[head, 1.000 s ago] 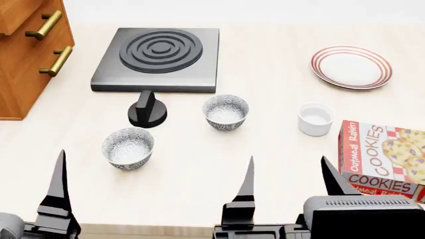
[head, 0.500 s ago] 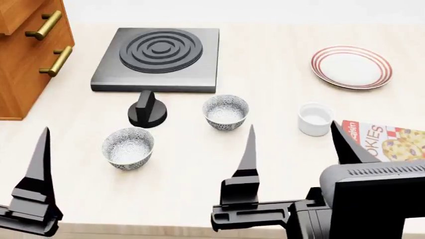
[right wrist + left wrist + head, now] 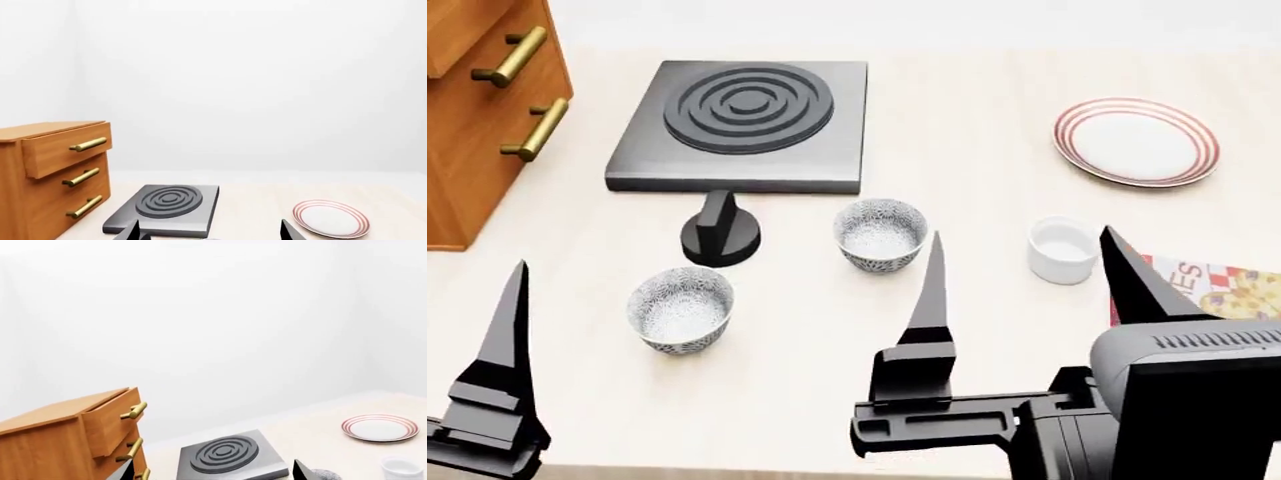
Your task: Pick the akita bowl next to the ramekin and place it on the plate.
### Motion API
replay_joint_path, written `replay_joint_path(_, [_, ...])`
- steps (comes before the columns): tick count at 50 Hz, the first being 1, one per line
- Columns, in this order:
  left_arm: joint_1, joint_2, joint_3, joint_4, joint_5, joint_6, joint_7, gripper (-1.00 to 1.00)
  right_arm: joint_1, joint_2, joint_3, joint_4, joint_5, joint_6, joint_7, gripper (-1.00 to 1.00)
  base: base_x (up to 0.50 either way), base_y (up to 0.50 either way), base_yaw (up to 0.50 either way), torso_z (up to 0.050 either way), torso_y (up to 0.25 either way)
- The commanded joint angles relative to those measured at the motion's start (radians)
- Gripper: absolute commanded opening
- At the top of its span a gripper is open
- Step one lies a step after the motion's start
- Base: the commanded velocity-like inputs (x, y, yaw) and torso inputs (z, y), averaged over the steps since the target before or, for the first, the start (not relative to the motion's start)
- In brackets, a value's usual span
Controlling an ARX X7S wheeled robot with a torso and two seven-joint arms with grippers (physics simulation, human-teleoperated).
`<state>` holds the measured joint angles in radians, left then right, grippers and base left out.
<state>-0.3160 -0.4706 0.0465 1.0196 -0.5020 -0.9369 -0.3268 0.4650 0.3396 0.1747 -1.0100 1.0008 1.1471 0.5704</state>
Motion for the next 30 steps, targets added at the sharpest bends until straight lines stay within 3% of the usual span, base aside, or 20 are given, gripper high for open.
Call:
replay_joint_path(1, [0.003, -0.010, -0.014, -0.001, -0.033, 0.006, -0.018, 1.00, -0.006, -0.004, 0.012, -0.004, -0.005, -0.018, 0.003, 1.00, 0.11, 0.00, 0.00, 0.000, 0.000])
replay_joint_path(30, [0.001, -0.042, 0.008, -0.015, -0.060, 0.035, -0.059, 1.00, -0.034, 0.027, -0.013, 0.016, -0.002, -0.086, 0.018, 1.00, 0.16, 0.00, 0.00, 0.000, 0.000])
